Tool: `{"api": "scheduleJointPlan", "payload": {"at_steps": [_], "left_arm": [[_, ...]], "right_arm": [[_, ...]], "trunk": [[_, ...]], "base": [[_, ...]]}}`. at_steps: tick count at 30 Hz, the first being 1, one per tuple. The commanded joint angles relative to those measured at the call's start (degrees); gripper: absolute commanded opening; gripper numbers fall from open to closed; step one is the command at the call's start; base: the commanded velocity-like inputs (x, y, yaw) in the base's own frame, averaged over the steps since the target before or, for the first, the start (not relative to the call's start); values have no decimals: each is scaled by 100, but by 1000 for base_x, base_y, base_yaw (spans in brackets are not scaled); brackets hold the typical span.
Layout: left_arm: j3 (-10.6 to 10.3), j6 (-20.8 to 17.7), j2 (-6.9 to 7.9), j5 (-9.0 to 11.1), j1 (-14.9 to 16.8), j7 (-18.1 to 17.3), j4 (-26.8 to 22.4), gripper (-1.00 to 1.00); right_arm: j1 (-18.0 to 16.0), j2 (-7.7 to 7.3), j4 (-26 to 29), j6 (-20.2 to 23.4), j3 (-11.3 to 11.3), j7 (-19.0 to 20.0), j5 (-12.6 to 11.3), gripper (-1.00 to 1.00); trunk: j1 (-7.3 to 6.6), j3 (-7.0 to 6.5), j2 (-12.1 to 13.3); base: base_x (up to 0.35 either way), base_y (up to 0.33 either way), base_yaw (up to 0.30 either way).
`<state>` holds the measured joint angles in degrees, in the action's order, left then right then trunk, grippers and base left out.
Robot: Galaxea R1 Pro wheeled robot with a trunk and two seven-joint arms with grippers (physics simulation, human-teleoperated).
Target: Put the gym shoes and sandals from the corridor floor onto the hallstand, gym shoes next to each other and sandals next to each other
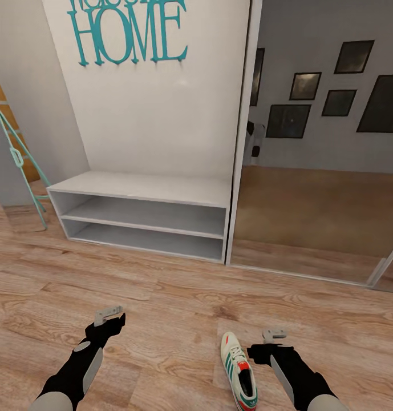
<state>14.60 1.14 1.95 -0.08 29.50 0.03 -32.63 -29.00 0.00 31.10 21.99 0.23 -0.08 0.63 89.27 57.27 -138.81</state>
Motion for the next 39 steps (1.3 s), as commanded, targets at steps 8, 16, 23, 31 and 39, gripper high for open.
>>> {"api": "scheduleJointPlan", "payload": {"at_steps": [8, 16, 23, 31, 39], "left_arm": [[7, 15, -1, -9, 3, 2, 2, 100], [7, 16, -1, -10, 3, 0, -4, 100], [2, 10, -6, -10, 3, -2, -13, 100], [-1, 10, -10, -10, 3, -1, -18, 100], [6, 16, -7, -10, 3, -3, -28, 100]], "right_arm": [[-1, 0, 4, 33, 3, -1, 2, 100], [11, 0, 1, -57, 0, -1, 4, 100], [48, 5, -484, -1207, 9, -1, 10, 100], [52, 1, -923, -1624, -2, -1, -14, 100], [52, 0, -961, -1652, -5, -1, -35, 100]], "trunk": [[-1, 27, -2], [-1, 42, -2], [-1, 44, -2], [-1, 44, -2], [-1, 44, -2]], "base": [[0, 0, 139], [0, 0, 68], [0, 0, 8], [0, 0, 1], [0, 0, 0]]}}
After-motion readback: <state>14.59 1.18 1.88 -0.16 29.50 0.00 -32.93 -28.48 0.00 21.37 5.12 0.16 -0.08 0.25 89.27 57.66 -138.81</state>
